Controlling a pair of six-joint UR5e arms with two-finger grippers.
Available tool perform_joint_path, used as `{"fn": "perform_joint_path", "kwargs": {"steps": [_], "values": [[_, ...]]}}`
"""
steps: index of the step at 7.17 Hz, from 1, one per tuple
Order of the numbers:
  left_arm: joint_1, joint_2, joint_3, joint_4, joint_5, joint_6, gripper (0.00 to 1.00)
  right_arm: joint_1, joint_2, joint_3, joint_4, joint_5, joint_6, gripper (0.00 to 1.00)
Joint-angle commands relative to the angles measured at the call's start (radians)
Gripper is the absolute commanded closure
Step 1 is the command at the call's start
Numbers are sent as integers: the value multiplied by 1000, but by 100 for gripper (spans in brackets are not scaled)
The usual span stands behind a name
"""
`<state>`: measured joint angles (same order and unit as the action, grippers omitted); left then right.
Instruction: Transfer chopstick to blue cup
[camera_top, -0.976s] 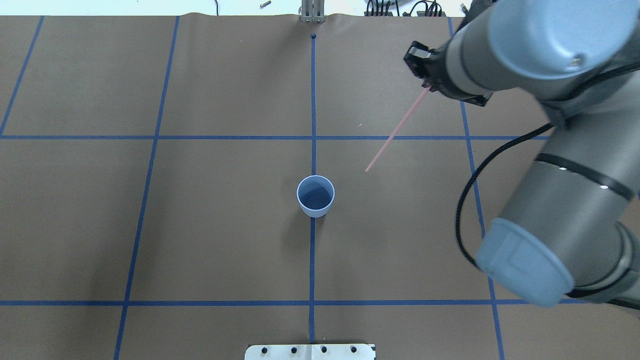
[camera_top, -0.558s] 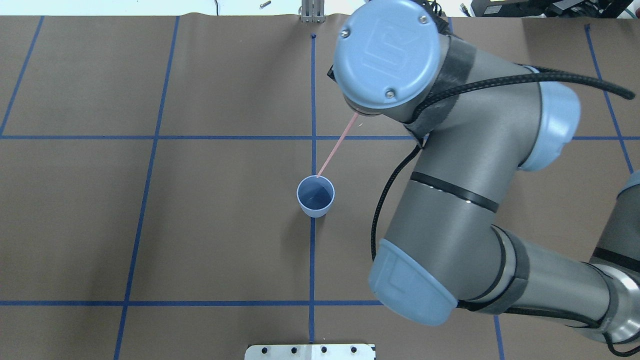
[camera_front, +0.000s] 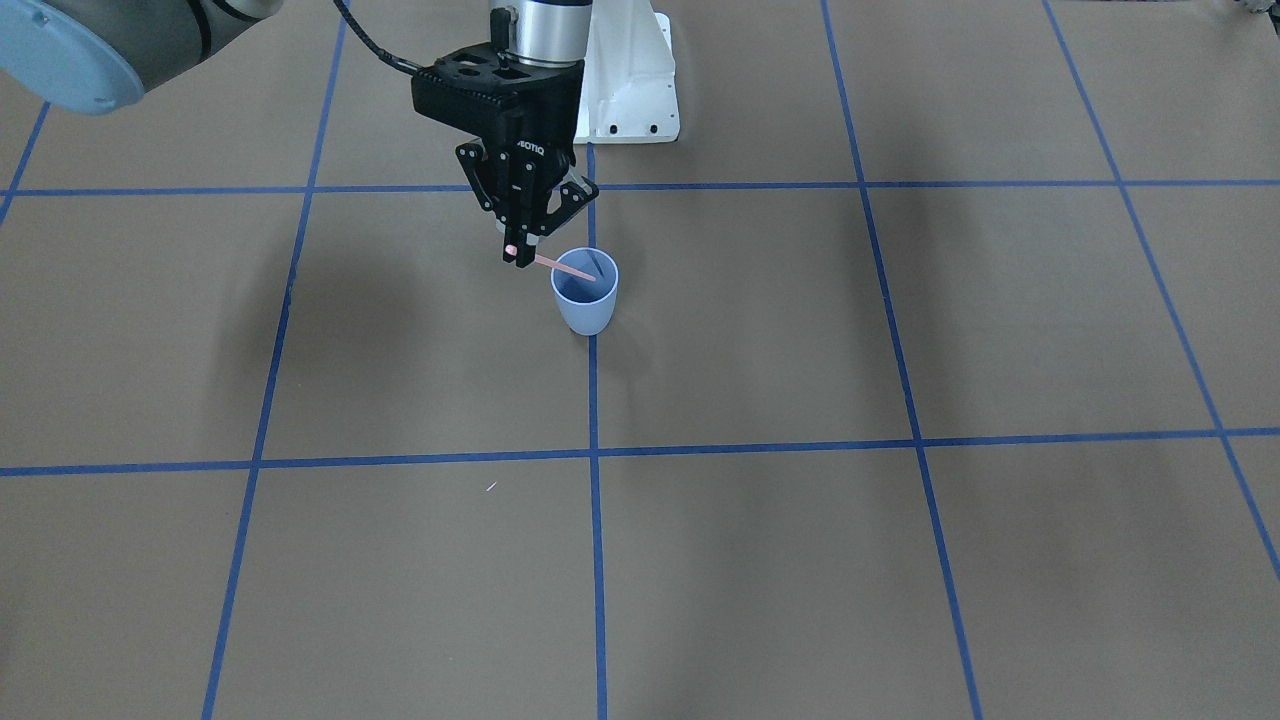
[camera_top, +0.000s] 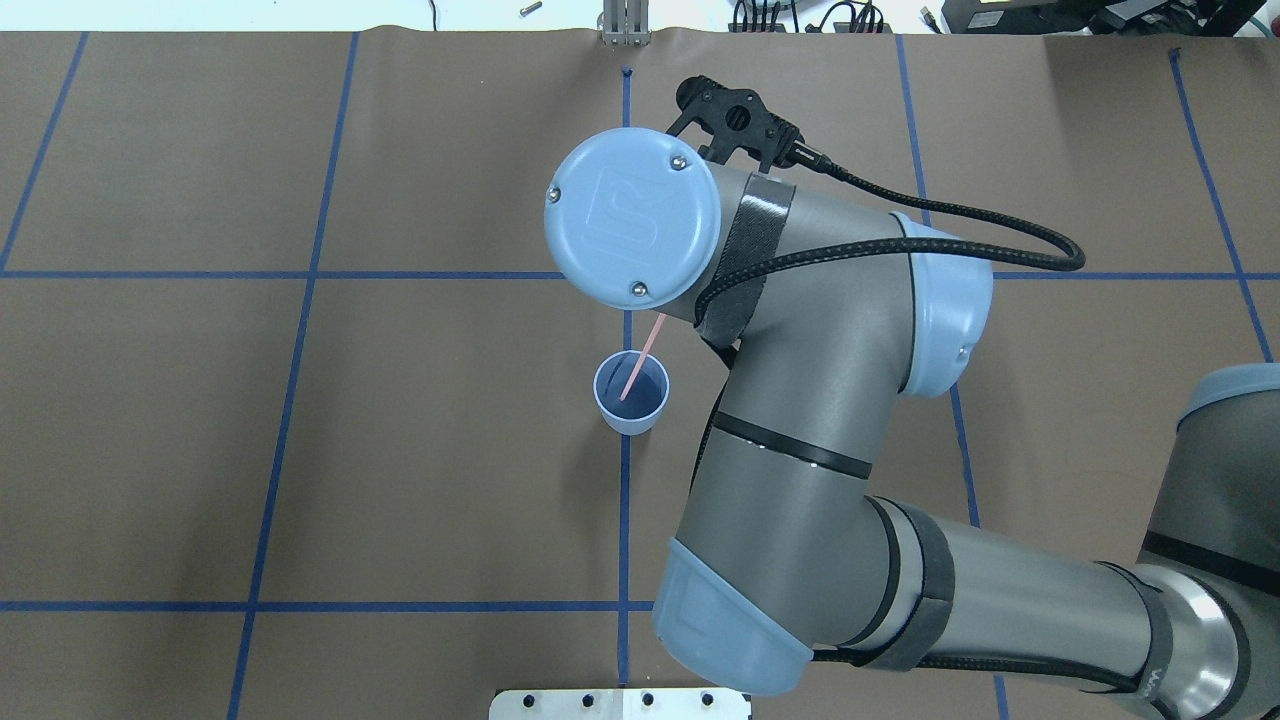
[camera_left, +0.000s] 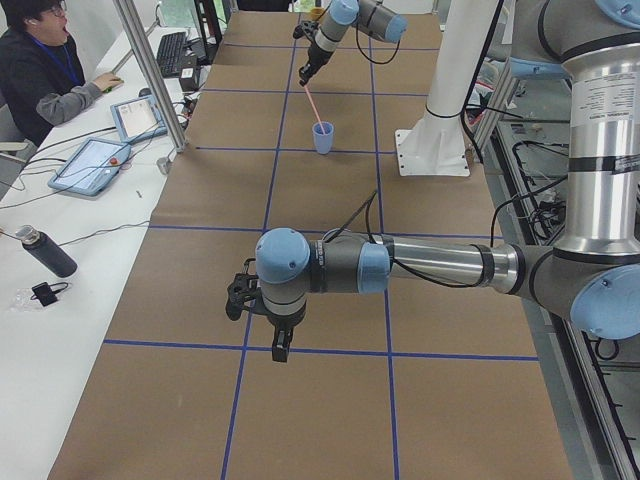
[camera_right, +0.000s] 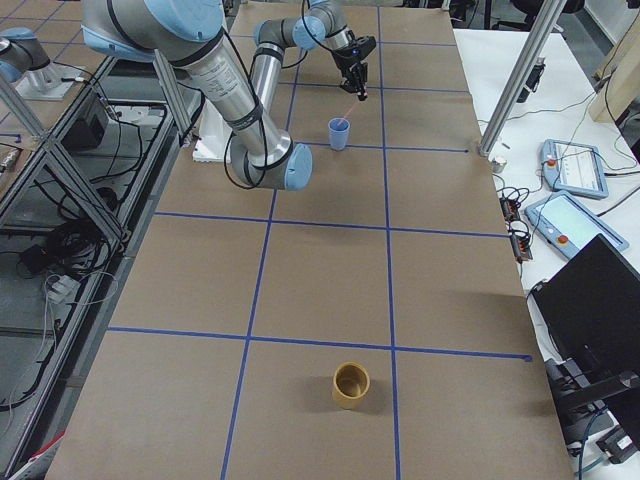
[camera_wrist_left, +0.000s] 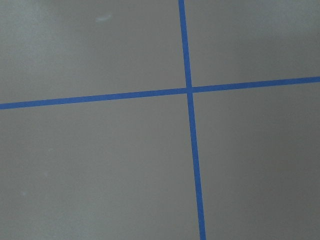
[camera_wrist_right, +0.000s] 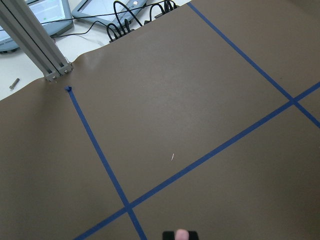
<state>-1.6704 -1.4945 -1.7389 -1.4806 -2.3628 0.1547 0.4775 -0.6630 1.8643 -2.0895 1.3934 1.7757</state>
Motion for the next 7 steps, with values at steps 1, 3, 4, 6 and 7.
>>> {"fn": "perform_joint_path", "kwargs": {"steps": [1, 3, 4, 6, 7], "values": [[0, 10, -4, -1, -1, 2, 1, -34, 5, -56, 3, -31, -1, 100], [0, 11, -2, -1, -1, 2, 1, -51, 12, -68, 3, -36, 4, 1], [0, 14, -4, -1, -1, 2, 1, -51, 17, -59, 5, -34, 1, 0], [0, 14, -2, -1, -1, 0, 1, -7, 25, -18, 5, -5, -44, 0], [0, 16, -4, 2, 0, 2, 1, 59, 23, -10, 6, 56, -121, 0]]}}
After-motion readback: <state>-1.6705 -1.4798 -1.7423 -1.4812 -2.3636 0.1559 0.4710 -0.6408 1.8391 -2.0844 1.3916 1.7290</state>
